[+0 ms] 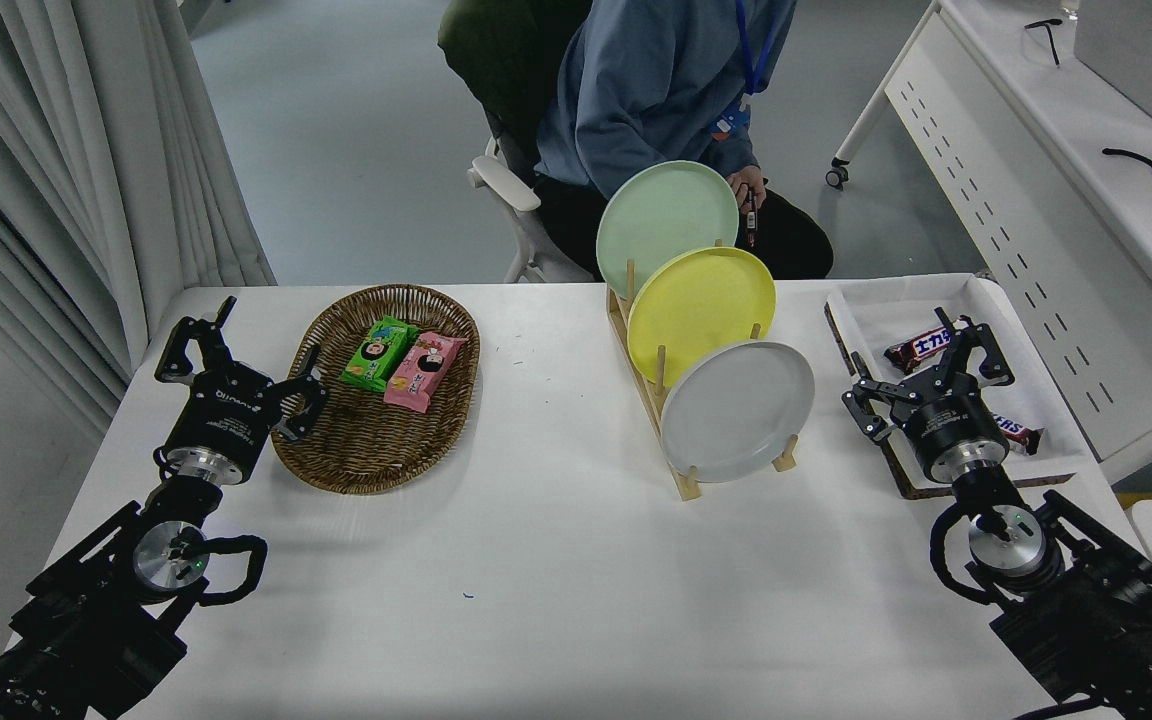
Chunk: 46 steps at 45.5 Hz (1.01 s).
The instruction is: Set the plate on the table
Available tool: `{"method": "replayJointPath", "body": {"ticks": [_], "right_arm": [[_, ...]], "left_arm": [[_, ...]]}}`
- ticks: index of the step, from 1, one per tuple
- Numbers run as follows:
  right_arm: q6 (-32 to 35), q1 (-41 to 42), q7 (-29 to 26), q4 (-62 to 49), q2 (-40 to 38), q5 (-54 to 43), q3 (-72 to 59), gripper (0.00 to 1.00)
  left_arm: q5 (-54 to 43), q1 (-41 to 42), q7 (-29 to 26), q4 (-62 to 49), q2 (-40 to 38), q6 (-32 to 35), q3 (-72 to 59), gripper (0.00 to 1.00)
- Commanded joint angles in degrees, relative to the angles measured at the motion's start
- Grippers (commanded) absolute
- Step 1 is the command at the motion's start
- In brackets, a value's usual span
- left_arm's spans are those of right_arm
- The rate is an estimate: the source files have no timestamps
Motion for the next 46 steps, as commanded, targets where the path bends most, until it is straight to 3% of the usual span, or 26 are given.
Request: {"method": "replayJointPath", "body": {"ticks": [1,10,16,24,35,46], "right_arm": [[-1.4,1.34,-0.28,0.76,-2.24,0.98,-5.26,1.0],[-3.69,5.56,-0.28,2.43,-8.39,3.52,-20.99,1.0],[-3.69,9.76,-0.28,12.24,-18.11,12.29,-37.21,1.0],[-3.08,19.61,-0.28,20.88,-23.85,13.9,-57.29,1.0],[-1.32,28.84,-0.28,33.62,-31.67,14.07,-70.64,1.0],[-1.93,35.53,-0.28,38.38,-31.77,14.16,-79.98,1.0]], "left_arm": [[0.0,0.0,0.0,-0.07,0.0,0.0,0.08,1.0],[0.0,0.0,0.0,-0.07,0.0,0.0,-0.01,1.0],[0.0,0.0,0.0,0.02,0.0,0.0,-0.01,1.0],[0.0,0.0,0.0,0.02,0.0,0.0,-0.01,1.0],[-0.09,0.0,0.0,-0.07,0.0,0.0,-0.01,1.0],[0.0,0.0,0.0,-0.07,0.0,0.0,-0.01,1.0]]}}
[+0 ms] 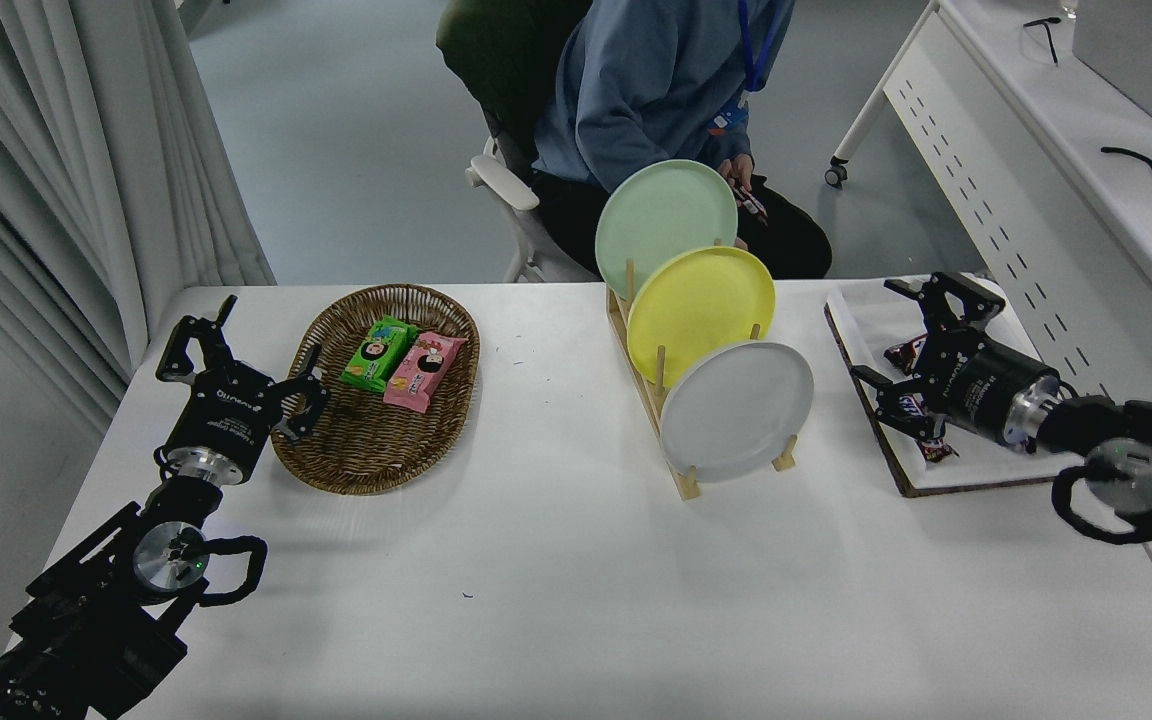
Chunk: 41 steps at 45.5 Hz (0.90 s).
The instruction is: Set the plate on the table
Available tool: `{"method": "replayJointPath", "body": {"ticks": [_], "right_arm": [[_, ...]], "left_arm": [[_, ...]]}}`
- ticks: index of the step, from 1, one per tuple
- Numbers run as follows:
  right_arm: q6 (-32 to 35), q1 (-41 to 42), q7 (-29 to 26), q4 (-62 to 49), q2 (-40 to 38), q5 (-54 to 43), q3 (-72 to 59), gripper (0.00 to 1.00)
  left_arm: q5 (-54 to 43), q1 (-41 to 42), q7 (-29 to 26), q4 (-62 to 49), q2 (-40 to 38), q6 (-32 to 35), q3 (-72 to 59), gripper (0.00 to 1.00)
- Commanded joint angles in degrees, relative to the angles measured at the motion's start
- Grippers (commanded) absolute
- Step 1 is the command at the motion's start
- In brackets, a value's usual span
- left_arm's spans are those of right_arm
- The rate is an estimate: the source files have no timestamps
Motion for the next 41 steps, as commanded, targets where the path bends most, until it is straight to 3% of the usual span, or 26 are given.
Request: {"method": "replayJointPath", "body": {"ticks": [1,6,15,20,33,41], "right_arm": [[-0.14,7.61,-0.03,7.0,-2.21,0.68,-11.44,1.0],[-1.11,7.7,-0.82,7.35,-0.98,2.25,-11.1,1.0],[-1.99,8.76,-12.41,7.35,1.04,10.17,-10.13,1.0],[-2.95,8.32,-15.93,6.82,1.22,12.45,-6.01,1.0],[-7.08,5.69,-23.05,6.21,2.09,12.9,4.89,1.0],[-13.32,5.15,-23.15,4.71,4.03,12.98,6.92,1.0]], "left_arm": [[0.01,0.0,0.0,0.06,0.0,0.0,-0.01,1.0],[0.01,0.0,0.0,-0.03,0.0,0.0,-0.01,1.0],[0.01,0.0,0.0,0.06,0.0,0.0,-0.01,1.0],[0.01,0.0,0.0,-0.03,0.0,0.0,0.08,1.0],[0.01,0.0,0.0,-0.03,0.0,0.0,-0.01,1.0],[0.01,0.0,0.0,-0.03,0.0,0.0,-0.01,1.0]]}}
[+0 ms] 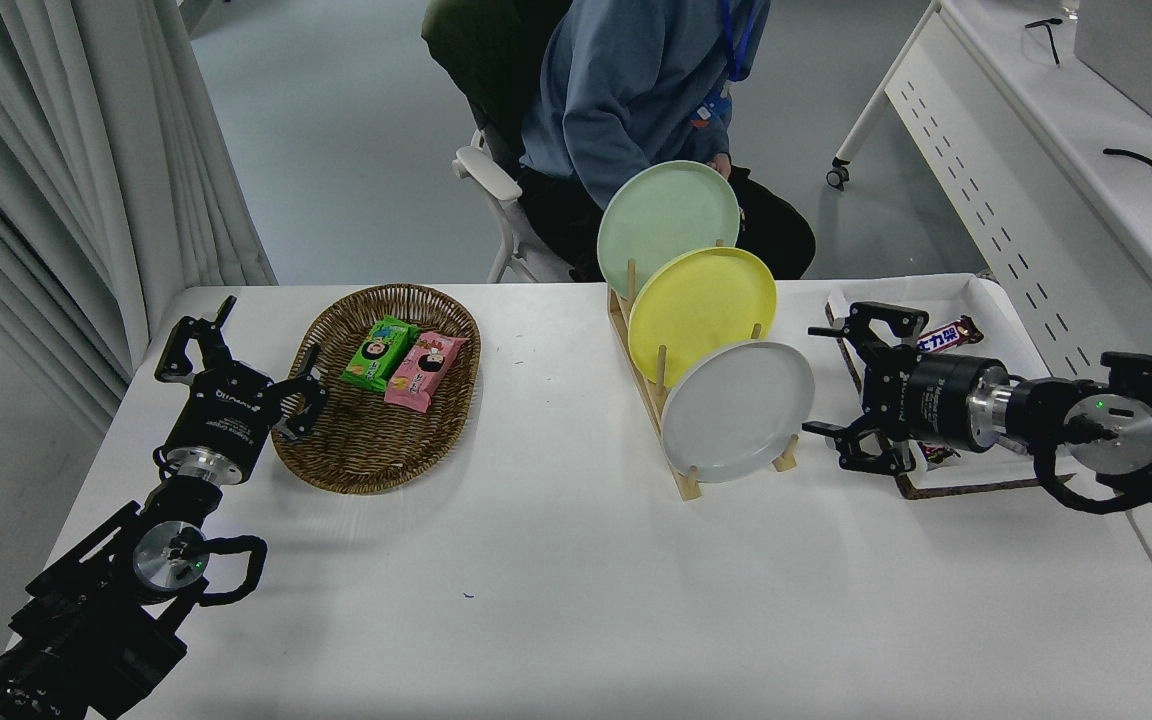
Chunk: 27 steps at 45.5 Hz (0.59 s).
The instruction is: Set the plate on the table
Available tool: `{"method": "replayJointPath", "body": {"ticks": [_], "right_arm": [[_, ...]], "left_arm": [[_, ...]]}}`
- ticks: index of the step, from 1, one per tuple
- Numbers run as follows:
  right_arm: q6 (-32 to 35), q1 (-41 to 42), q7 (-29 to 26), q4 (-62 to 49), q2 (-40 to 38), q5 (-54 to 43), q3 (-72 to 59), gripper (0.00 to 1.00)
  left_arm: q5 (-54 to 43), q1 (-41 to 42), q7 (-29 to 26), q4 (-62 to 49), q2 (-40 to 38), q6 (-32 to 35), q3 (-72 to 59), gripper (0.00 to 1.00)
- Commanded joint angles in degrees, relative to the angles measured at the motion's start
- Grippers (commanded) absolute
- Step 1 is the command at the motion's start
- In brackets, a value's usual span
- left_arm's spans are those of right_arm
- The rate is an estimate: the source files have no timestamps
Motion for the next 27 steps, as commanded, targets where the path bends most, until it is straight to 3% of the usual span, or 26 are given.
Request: {"method": "replayJointPath", "body": {"ticks": [1,5,27], "right_arm": [[-6.86,-1.28,-2.88,-1.18,1.9,0.8,5.58,1.0],[-10.38,-1.37,-2.79,-1.36,3.13,0.01,6.46,1.0],[-12.75,-1.28,-2.88,-10.76,13.06,-2.1,6.55,1.0]], "left_arm": [[0.0,0.0,0.0,-0.06,0.0,0.0,-0.01,1.0],[0.0,0.0,0.0,0.03,0.0,0.0,-0.01,1.0],[0.0,0.0,0.0,-0.06,0.0,0.0,-0.01,1.0]]}}
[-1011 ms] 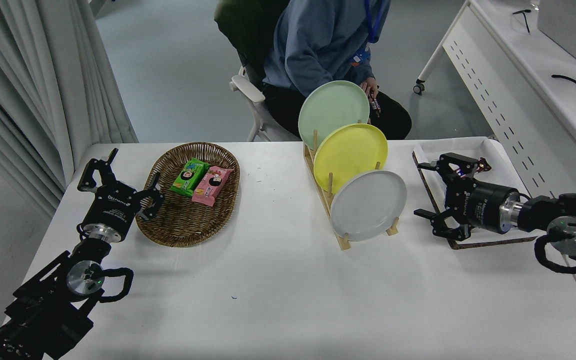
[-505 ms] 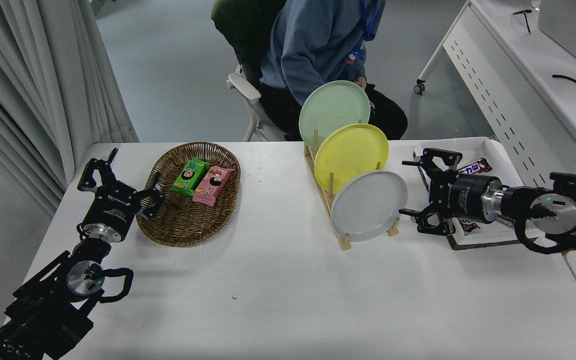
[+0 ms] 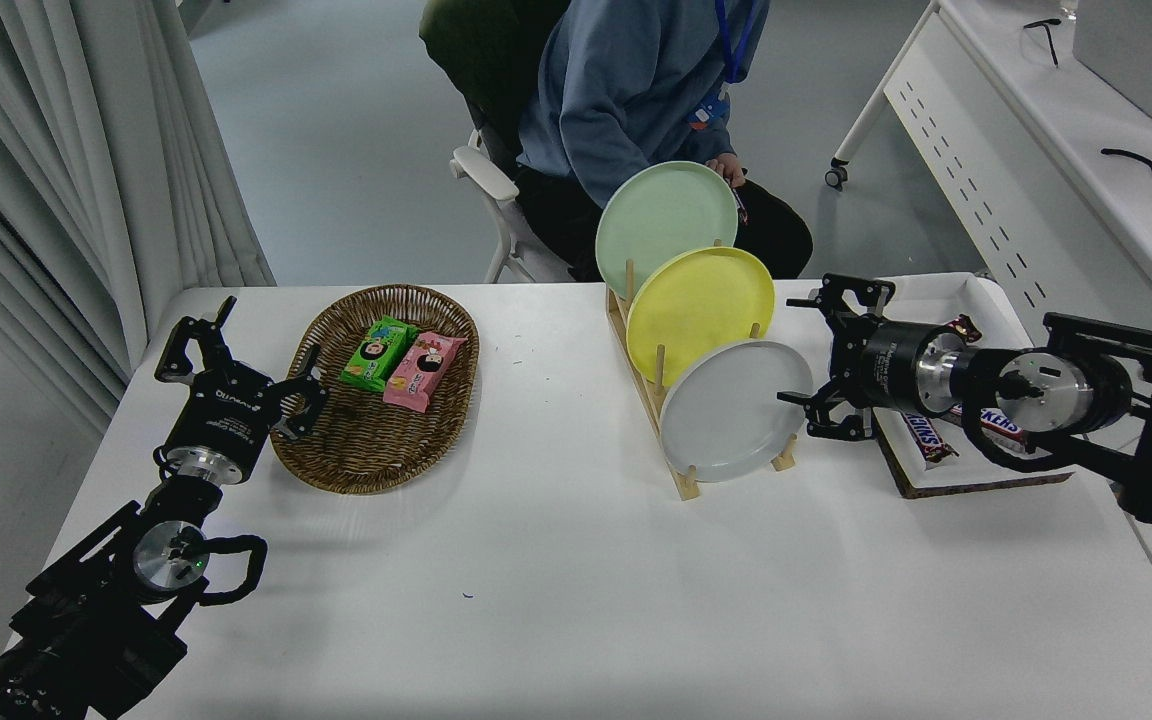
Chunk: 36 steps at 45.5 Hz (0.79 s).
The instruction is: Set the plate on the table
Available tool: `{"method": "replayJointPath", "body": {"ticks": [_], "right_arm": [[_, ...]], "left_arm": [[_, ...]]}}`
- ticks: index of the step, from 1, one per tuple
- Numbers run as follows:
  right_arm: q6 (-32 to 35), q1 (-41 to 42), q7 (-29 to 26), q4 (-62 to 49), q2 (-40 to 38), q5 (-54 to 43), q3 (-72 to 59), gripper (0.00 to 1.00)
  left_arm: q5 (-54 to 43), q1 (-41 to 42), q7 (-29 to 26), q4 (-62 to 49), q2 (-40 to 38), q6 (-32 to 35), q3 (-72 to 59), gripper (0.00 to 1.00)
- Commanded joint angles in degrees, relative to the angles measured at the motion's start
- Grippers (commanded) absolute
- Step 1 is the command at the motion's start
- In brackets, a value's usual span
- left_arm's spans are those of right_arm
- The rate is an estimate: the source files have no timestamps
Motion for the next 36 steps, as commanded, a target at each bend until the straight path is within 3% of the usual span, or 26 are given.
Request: {"method": "replayJointPath", "body": {"ticks": [1,23,28,29,30,32,36], "right_arm": [[-2.23,-0.3,-0.18,-4.84,5.14,-0.08,0.41,1.0],[-3.9,-0.38,-0.18,-9.5,8.92,0.27,2.52,0.99],[-3.99,-0.38,-0.18,-9.68,8.92,0.18,2.52,0.93],[-3.99,-0.38,-0.18,-9.68,8.92,0.18,2.52,0.89],[-3.9,-0.3,-0.18,-9.51,8.92,0.18,2.61,0.78],[-3.64,-0.3,-0.18,-9.42,8.92,0.09,2.87,0.7],[-3.55,-0.3,-0.88,-9.42,8.92,0.0,3.31,0.68]], "left_arm": [[0.0,0.0,0.0,-0.04,0.0,0.0,-0.01,1.0],[0.0,0.0,0.0,-0.04,0.0,0.0,-0.01,1.0],[0.0,0.0,0.0,-0.04,0.0,0.0,-0.01,1.0],[0.0,0.0,0.0,0.05,0.0,0.0,0.08,1.0],[0.0,0.0,0.0,-0.04,0.0,0.0,0.08,1.0],[0.0,0.0,0.0,0.05,0.0,0.0,-0.01,1.0],[0.0,0.0,0.0,-0.04,0.0,0.0,-0.01,1.0]]}}
